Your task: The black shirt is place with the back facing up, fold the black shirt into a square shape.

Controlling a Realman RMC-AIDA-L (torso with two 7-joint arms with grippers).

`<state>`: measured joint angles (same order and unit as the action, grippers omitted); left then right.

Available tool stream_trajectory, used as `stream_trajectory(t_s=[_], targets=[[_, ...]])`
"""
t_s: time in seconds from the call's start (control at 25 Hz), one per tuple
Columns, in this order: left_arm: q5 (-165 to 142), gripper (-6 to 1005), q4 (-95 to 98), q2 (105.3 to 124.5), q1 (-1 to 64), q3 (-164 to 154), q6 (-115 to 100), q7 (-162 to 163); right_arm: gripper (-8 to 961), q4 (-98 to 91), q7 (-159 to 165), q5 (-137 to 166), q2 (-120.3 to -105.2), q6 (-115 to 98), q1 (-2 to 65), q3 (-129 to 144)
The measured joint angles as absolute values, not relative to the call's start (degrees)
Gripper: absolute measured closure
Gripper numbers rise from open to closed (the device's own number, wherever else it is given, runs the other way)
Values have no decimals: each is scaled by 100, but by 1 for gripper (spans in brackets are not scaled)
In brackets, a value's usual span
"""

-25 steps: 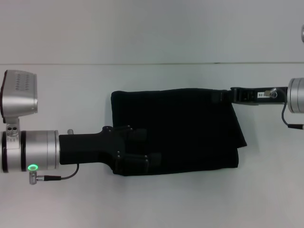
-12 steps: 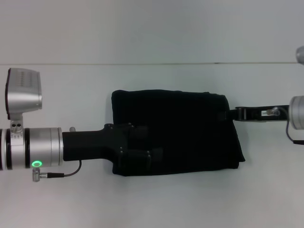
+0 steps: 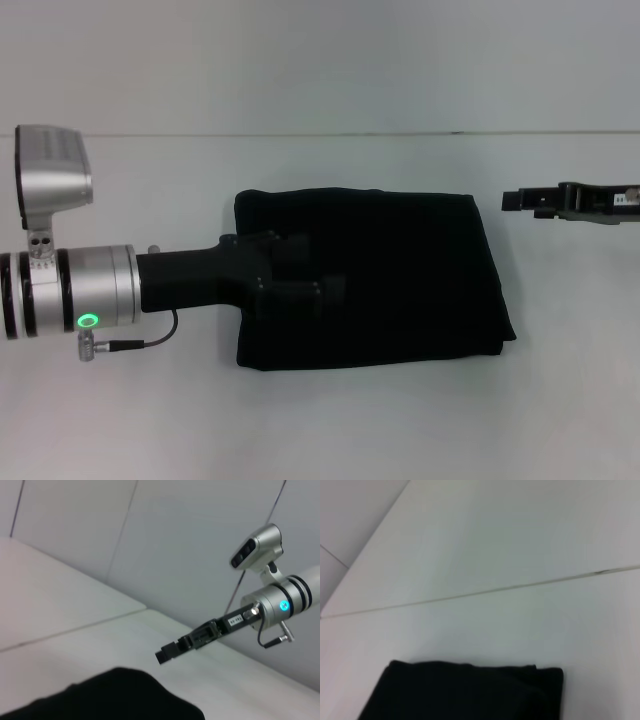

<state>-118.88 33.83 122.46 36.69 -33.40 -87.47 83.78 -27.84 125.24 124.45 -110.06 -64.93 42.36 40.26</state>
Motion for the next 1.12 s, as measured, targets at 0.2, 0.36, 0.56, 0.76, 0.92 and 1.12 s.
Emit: stream_trajectory(t_s=[0.2,0.36,0.56,0.76,0.92,1.12], targets=[[-11672,116,3386,12245,3648,-3332,-8644,8371,250,-2619,13096,12508,-10970,-6503,4436,4082],[-11642,117,3386,12245,3655,-3331,-8313,8366,132,-2298,13126,12518,-11086,-6202,4646,4089],[-11574,119,3385,12257,3655,-3330,-8114,8348,118,-2122,13011,12521,-11488,-5400,4901,4123],[-11566,121,3383,12261,3654,-3331,-8056,8331,116,-2112,12613,12481,-11910,-4508,5083,4146],[-11562,122,3375,12261,3660,-3331,-7904,8329,119,-1995,12248,12374,-11993,-4101,5163,4146],[-11557,124,3374,12265,3649,-3331,-7804,8327,119,-1978,11312,11549,-11968,-3837,4968,4100]])
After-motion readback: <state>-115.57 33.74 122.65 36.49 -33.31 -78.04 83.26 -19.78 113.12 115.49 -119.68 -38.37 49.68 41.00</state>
